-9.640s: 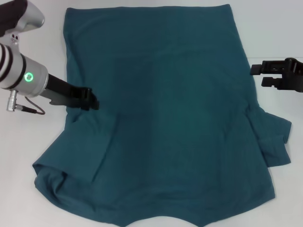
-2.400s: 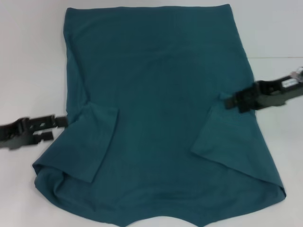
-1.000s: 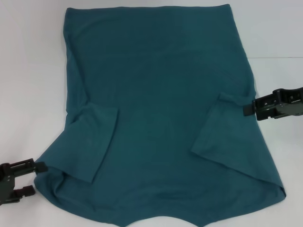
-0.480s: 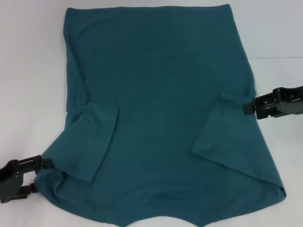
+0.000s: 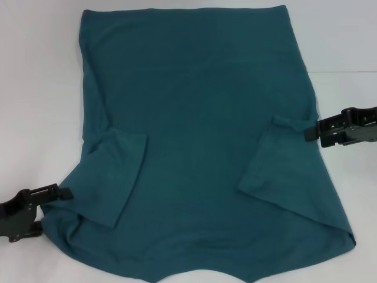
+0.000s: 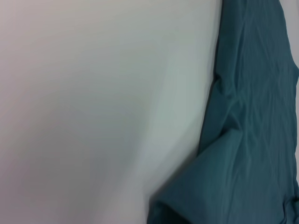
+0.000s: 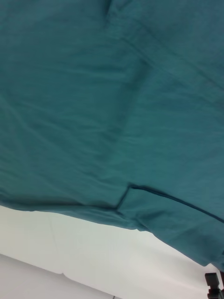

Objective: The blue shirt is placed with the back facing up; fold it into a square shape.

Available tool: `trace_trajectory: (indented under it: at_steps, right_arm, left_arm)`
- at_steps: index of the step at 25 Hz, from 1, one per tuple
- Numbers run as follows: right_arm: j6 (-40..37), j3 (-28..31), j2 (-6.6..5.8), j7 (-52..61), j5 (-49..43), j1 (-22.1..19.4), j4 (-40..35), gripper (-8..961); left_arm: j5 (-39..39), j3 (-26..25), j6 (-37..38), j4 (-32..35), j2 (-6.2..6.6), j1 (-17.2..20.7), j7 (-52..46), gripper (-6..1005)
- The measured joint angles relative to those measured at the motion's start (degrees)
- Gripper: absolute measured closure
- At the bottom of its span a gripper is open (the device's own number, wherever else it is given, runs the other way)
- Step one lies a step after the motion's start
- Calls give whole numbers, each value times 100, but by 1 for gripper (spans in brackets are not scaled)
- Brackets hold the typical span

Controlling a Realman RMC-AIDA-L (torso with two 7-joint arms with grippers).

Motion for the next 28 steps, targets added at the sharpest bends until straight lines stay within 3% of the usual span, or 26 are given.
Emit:
trace_trajectory:
  at_steps: [9, 15, 18, 28]
  right_arm:
    - [1, 55, 0, -1, 4, -6, 0, 357]
    - [1, 55, -2, -27, 9, -22, 0, 357]
    - [-8, 54, -5, -70, 10, -31, 0, 357]
    - [36, 186, -9, -92, 10, -171, 17, 357]
  left_arm:
    - [-11, -25, -131, -8, -1, -16, 53, 115]
    - [-5, -12, -111, 3, 8, -46, 218, 188]
    - [15, -3, -101, 10, 8, -55, 242, 401]
    - [-8, 1, -61, 28, 8, -85, 515, 868]
